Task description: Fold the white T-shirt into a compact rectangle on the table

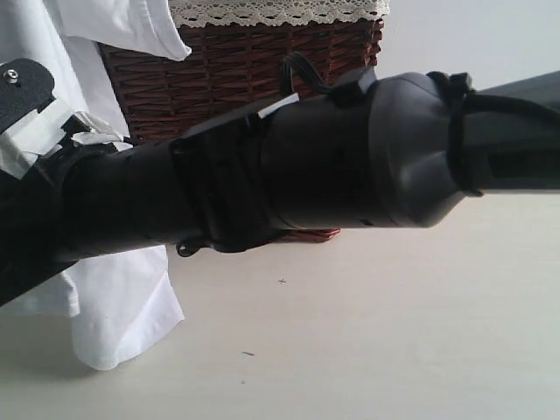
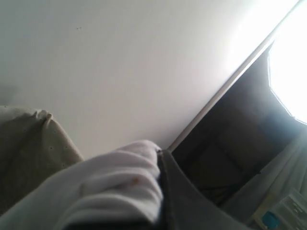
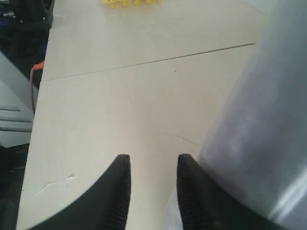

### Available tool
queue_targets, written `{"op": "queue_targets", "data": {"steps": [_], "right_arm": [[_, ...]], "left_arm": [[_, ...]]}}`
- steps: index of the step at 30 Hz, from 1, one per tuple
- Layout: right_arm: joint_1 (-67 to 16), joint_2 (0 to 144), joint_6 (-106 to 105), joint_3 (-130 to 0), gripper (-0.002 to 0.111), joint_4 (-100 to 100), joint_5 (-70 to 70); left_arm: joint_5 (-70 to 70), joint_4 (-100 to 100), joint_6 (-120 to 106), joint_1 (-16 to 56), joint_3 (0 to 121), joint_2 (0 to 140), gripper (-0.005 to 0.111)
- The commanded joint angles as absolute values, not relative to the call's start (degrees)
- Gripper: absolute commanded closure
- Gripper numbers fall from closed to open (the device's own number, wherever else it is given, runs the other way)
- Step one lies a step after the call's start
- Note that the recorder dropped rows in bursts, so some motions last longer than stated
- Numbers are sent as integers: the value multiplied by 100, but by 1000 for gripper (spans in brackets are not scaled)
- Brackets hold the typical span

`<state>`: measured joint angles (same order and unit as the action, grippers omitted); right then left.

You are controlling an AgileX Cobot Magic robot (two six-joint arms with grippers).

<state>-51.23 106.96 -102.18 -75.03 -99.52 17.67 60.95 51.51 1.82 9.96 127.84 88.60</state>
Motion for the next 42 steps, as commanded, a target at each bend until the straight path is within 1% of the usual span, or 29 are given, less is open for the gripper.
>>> {"op": "queue_targets", "data": {"steps": [1,4,8,11,14,21,22,24,25,26,32,36,37,39,42], "right_arm": [[-5135,10659,-9354,-7525,74,-9173,1919],[-5135,10621,-7752,-7525,74,-7319,2128],[-5135,10610,-5010,-7525,74,-4458,2240],[-5135,10598,-4043,-7525,74,-3424,2548],[-5135,10598,-4082,-7525,74,-3402,2960],[-5135,10598,-4038,-7525,74,-3346,3241],[-5135,10598,-4043,-7525,73,-3346,3157],[-5135,10598,-3825,-7525,68,-3346,2684],[-5135,10598,-3824,-7525,63,-3346,2445],[-5135,10598,-3785,-7525,61,-3346,2331],[-5135,10598,-3718,-7525,61,-3346,1409],[-5135,10598,-3559,-7525,61,-3346,1089],[-5135,10598,-3571,-7525,61,-3397,1098],[-5135,10650,-3585,-7525,66,-3399,1233],[-5135,10829,-3585,-7525,82,-3397,1384]], "left_arm": [[5766,4834,0,1028,12796,8866,107],[5584,4702,0,1028,12796,8866,107],[5444,4693,0,1028,12796,8866,107],[5443,4688,-33,1028,12796,8866,107],[5443,4679,-45,1028,12796,8866,107],[5465,4675,-42,1028,12796,8866,107],[5465,4675,-42,1028,12796,8866,107],[5463,4698,-42,1028,12796,8866,107],[5463,4714,-42,1028,12796,8866,107],[5477,4713,-42,1028,12796,8866,107],[5711,4725,-42,1028,12796,8866,107],[5724,4736,-42,1028,12796,8866,107],[5724,4736,-42,1028,12796,8866,107],[5699,4736,-42,1028,12796,8866,107],[5660,4801,-42,1028,12796,8866,107]]}}
